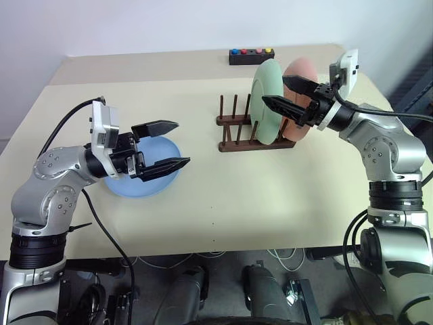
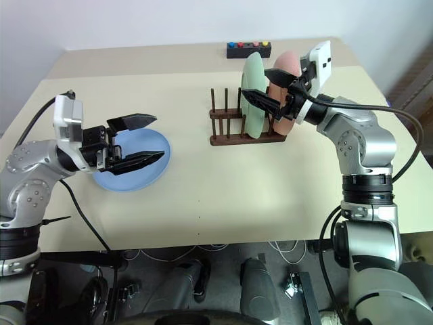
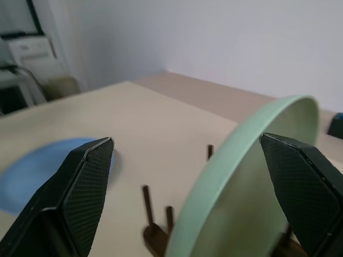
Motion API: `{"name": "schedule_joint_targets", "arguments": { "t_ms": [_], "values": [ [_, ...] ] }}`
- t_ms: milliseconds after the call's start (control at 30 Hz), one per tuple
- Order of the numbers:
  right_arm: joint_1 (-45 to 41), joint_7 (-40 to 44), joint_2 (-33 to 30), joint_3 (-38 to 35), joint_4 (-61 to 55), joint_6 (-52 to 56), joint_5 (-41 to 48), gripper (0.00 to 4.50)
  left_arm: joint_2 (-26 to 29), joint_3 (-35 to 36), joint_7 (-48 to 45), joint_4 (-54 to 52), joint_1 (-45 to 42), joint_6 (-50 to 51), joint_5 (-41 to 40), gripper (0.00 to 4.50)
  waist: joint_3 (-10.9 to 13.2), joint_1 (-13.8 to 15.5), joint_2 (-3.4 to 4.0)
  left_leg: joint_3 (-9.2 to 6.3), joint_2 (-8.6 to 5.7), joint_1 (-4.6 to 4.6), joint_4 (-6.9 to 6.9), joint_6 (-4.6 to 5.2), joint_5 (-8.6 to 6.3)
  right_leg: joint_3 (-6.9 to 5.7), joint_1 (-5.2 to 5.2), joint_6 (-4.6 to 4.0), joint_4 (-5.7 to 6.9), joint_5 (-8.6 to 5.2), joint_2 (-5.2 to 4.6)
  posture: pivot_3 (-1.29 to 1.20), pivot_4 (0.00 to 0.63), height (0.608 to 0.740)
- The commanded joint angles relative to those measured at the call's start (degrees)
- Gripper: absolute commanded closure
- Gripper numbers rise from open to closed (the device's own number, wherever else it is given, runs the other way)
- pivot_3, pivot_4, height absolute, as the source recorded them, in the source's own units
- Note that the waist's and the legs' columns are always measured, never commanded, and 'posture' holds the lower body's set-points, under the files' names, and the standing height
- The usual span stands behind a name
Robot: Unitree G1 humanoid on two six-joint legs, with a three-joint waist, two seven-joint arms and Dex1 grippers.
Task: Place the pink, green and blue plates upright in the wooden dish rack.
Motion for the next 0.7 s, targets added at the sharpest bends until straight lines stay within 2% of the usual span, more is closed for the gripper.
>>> {"name": "schedule_joint_targets", "arguments": {
  "t_ms": [33,267,367,467,600,700],
  "values": [
    [-2.9,0.5,-1.8,-0.8,0.5,-3.2,-2.1,0.04,-0.1,1.2,0.4,-0.4,-1.2,-0.5,-0.8,0.00,0.0,0.0,0.00,0.00,0.00,0.00,0.00,0.00,0.00,0.00,0.00,0.00,0.00,0.00,0.00,0.00,0.150,0.740],
    [-5.8,0.4,-1.8,-4.2,1.6,-2.4,-0.1,0.04,-0.2,1.0,0.3,0.5,-2.0,-0.6,-0.7,0.00,0.0,0.0,-0.01,0.00,0.00,0.00,0.00,0.00,0.00,0.00,0.00,0.00,0.00,0.00,0.00,0.00,0.150,0.740],
    [-7.4,-0.2,-0.7,-7.6,1.2,0.6,4.2,0.04,-0.3,0.8,0.4,0.7,-2.2,-0.6,-0.5,0.00,0.0,0.0,-0.02,-0.01,0.00,0.00,-0.01,0.00,0.00,0.00,0.01,0.00,-0.01,0.00,0.00,0.00,0.150,0.740],
    [-8.5,0.8,-0.4,-11.1,-1.2,6.3,12.0,0.04,-0.3,0.2,1.3,2.1,-2.4,-1.4,1.5,0.00,0.0,0.1,-0.02,-0.01,0.00,0.00,-0.01,0.00,0.00,0.00,0.01,0.00,-0.01,0.00,0.00,0.00,0.150,0.740],
    [-3.4,9.6,-3.2,-10.7,-10.8,12.3,20.4,0.04,0.9,3.0,5.7,6.0,-3.3,-2.3,4.9,0.00,0.0,0.1,-0.02,-0.05,0.01,0.00,-0.05,0.00,0.00,0.00,0.00,0.00,-0.03,0.00,0.00,0.00,0.150,0.740],
    [0.8,14.1,-4.4,-8.3,-14.7,9.8,19.1,0.04,3.2,6.9,8.4,7.5,-3.7,0.3,3.8,0.00,0.0,-0.1,-0.08,-0.09,0.01,0.00,-0.06,0.01,-0.01,-0.03,0.04,0.01,-0.12,0.00,0.00,0.00,0.150,0.740]
  ]
}}
